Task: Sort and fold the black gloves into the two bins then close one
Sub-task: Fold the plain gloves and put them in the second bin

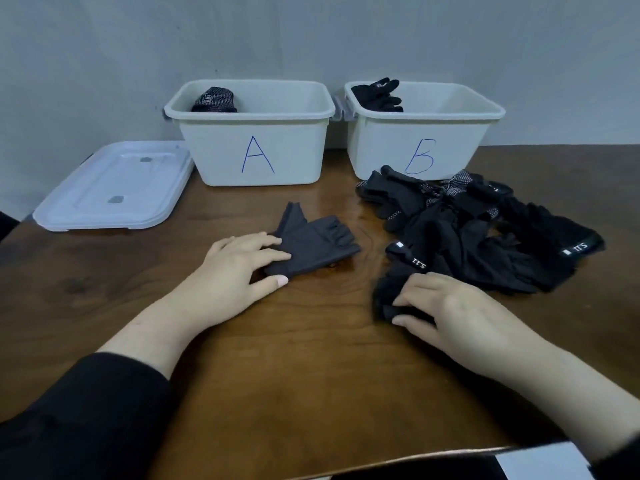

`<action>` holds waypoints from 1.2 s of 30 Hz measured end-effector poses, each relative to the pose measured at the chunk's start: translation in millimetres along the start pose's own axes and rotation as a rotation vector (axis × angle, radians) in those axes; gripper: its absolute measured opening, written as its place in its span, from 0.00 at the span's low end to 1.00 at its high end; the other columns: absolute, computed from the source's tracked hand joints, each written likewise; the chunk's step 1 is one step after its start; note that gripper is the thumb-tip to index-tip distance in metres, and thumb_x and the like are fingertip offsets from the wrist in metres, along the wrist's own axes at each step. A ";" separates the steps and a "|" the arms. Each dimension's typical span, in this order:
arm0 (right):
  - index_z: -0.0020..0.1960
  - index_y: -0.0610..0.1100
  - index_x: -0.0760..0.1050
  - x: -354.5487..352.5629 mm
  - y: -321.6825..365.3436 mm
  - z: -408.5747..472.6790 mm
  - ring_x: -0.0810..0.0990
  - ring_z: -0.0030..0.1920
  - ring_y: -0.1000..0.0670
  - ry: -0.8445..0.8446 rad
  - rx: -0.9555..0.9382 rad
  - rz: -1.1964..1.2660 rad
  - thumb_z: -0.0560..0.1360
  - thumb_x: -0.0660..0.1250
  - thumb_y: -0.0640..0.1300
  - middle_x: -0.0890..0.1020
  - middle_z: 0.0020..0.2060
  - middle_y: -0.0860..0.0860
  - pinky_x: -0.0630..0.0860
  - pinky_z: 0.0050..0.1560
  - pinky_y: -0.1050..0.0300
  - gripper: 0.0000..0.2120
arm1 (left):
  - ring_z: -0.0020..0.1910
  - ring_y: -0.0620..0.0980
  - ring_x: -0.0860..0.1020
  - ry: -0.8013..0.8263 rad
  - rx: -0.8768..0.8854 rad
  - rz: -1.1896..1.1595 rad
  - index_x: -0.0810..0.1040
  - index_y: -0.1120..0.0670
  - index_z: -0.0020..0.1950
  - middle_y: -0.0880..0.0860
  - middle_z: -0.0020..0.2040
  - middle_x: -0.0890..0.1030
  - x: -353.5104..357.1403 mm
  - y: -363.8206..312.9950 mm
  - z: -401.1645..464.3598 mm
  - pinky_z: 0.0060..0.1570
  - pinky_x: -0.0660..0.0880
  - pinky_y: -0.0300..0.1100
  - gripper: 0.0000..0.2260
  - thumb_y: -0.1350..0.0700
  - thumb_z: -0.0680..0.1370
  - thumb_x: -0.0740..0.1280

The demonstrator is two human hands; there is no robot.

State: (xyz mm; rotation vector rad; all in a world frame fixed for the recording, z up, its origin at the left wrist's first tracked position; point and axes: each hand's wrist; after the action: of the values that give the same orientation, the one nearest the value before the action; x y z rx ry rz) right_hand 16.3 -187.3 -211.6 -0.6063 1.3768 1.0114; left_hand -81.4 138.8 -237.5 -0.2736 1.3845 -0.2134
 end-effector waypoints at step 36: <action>0.59 0.49 0.79 26.1 32.2 73.0 0.76 0.53 0.55 -0.153 0.479 0.421 0.79 0.70 0.50 0.79 0.53 0.56 0.70 0.48 0.65 0.11 | 0.77 0.43 0.57 0.019 -0.153 0.167 0.64 0.38 0.78 0.42 0.79 0.62 -3.9 -20.9 -40.4 0.75 0.52 0.48 0.29 0.32 0.79 0.47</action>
State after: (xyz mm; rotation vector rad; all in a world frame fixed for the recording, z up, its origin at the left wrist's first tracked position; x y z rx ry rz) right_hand 23.0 -104.0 -219.8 0.1211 1.5707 0.9799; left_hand -121.6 117.5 -233.8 -0.2813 1.4367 0.0289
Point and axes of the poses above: each hand's wrist, its own z-axis towards the middle knuckle, its own x-axis out of the palm, y = z × x
